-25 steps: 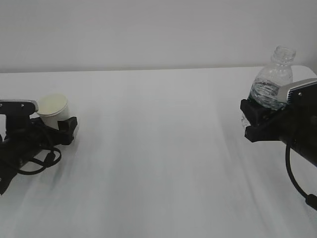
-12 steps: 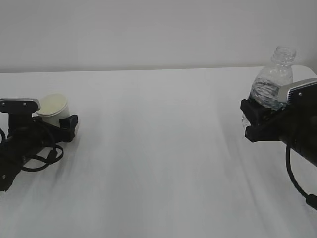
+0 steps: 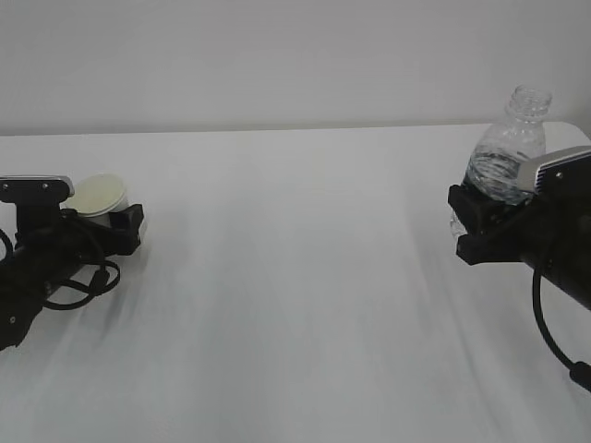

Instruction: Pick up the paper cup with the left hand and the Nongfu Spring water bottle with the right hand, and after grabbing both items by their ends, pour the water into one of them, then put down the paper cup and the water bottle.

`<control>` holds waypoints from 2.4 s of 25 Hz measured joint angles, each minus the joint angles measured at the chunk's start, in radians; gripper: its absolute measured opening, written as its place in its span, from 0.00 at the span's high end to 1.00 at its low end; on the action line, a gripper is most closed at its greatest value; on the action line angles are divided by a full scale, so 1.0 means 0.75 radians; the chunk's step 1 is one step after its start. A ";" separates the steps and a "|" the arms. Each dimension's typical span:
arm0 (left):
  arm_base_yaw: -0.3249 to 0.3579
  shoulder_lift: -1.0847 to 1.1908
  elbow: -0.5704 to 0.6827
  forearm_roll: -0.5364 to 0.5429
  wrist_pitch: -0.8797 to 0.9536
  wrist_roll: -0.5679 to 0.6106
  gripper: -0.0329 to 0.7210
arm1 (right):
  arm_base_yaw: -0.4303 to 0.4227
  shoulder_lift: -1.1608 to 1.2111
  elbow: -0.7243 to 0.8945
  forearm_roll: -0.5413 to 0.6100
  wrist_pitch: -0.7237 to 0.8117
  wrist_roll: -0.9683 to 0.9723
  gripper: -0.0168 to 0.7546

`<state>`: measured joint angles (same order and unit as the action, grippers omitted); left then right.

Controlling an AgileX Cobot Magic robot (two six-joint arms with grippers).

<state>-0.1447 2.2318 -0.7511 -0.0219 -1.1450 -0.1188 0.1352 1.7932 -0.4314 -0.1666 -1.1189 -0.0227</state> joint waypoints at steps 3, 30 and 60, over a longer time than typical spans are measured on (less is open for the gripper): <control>0.000 0.000 0.000 0.000 0.000 0.000 0.12 | 0.000 0.000 0.000 -0.001 0.000 0.000 0.45; 0.000 0.000 0.000 0.434 -0.005 0.000 0.32 | 0.000 0.000 0.000 -0.001 0.002 0.000 0.45; -0.011 -0.042 0.000 0.979 -0.008 -0.119 0.33 | 0.000 0.000 0.000 -0.001 0.002 0.000 0.45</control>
<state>-0.1530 2.2001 -0.7511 0.7124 -1.1507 -0.2080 0.1352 1.7932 -0.4314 -0.1672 -1.1172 -0.0227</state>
